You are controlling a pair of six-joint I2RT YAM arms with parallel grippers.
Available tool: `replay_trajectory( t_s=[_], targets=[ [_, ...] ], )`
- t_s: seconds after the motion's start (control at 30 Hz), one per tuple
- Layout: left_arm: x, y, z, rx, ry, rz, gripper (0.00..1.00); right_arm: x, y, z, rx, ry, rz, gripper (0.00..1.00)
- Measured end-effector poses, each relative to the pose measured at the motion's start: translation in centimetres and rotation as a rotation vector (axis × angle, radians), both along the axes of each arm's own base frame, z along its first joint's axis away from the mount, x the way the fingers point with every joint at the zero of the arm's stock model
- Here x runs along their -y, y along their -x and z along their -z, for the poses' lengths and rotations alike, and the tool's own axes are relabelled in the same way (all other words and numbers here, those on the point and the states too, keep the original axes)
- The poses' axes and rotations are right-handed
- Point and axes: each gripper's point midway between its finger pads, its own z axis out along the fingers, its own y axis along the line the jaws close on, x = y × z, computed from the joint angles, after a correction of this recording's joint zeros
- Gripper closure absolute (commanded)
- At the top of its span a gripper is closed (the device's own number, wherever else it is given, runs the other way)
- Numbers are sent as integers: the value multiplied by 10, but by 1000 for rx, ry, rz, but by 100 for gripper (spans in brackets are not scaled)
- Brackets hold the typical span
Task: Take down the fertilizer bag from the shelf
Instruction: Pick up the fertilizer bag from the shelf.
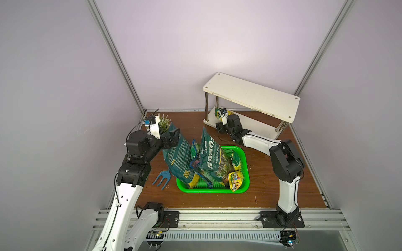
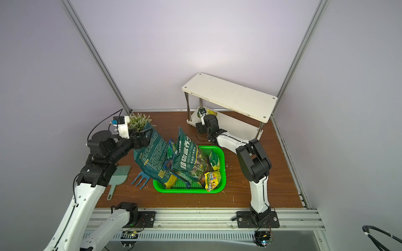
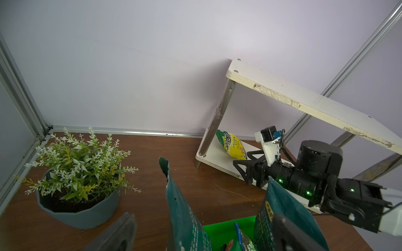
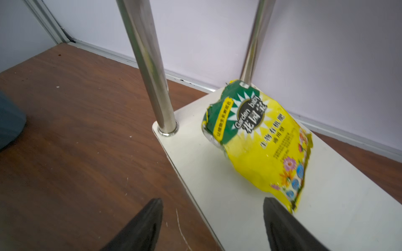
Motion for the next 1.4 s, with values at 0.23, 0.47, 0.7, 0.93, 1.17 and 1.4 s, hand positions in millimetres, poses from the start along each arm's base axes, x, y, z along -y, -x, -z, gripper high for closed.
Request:
replay_trajectory(
  t_s=[0.23, 0.47, 0.7, 0.93, 1.17, 1.4],
  targets=[
    [-1, -1, -1, 10, 1, 1, 0, -1, -34, -10, 49, 41, -26, 21],
    [-4, -1, -2, 12, 4, -4, 0, -10, -47, 9, 23, 81, -91, 24],
    [-4, -2, -2, 12, 5, -2, 0, -24, -48, 31, -37, 108, -154, 24],
    [-4, -2, 0, 11, 6, -2, 0, -41, -73, 18, -8, 126, -140, 26],
    [-4, -2, 0, 11, 6, -1, 0, -49, -96, 28, -17, 181, -81, 61],
    [-4, -2, 0, 11, 6, 0, 0, -43, -95, 50, -72, 232, -53, 100]
  ],
)
